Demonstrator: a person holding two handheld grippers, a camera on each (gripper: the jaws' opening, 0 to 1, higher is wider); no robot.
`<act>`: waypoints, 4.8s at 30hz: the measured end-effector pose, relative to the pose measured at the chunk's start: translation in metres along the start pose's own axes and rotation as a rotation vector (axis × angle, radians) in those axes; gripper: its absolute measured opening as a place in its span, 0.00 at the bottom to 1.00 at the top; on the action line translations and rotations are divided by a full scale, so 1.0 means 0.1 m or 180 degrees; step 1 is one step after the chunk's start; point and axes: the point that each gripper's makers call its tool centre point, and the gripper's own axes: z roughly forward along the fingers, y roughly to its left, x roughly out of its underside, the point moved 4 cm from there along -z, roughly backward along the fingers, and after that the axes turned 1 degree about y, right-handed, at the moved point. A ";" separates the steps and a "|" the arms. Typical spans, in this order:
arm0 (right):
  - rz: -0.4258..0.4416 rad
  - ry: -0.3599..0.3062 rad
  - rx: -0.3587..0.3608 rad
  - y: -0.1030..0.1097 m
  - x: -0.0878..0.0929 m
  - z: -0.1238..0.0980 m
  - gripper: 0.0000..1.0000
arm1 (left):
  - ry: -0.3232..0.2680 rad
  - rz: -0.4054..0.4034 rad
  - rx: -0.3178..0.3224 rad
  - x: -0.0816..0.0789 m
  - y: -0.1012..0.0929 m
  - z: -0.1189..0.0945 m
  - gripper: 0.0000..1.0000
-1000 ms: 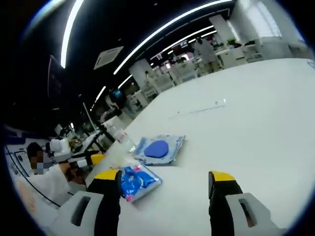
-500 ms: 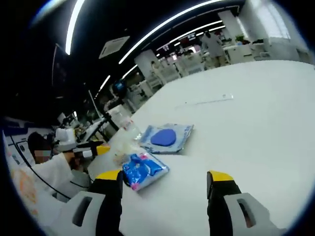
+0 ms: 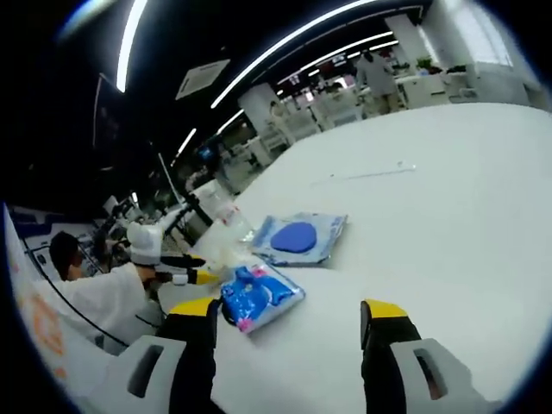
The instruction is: Arrange the tabletop items into an orderly group along one side of the table until the central work area is clear of visible clutter.
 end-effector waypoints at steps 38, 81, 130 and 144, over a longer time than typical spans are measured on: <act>0.0561 -0.0670 -0.1224 0.58 -0.73 0.10 0.64 | -0.2179 -0.0376 0.2161 -1.28 -1.53 -1.00 0.36; -0.2250 -0.0358 -0.0524 0.79 -0.59 0.03 0.43 | -0.1774 0.1329 0.2347 -1.57 -2.12 -1.62 0.10; -0.1175 0.0250 -0.0221 0.13 0.00 0.15 0.50 | -0.0339 0.1082 0.0174 -1.31 0.17 0.25 0.00; -0.0829 0.0212 -0.0199 0.03 -0.04 0.20 0.51 | -0.0077 0.0862 0.0313 -1.17 0.13 0.51 0.00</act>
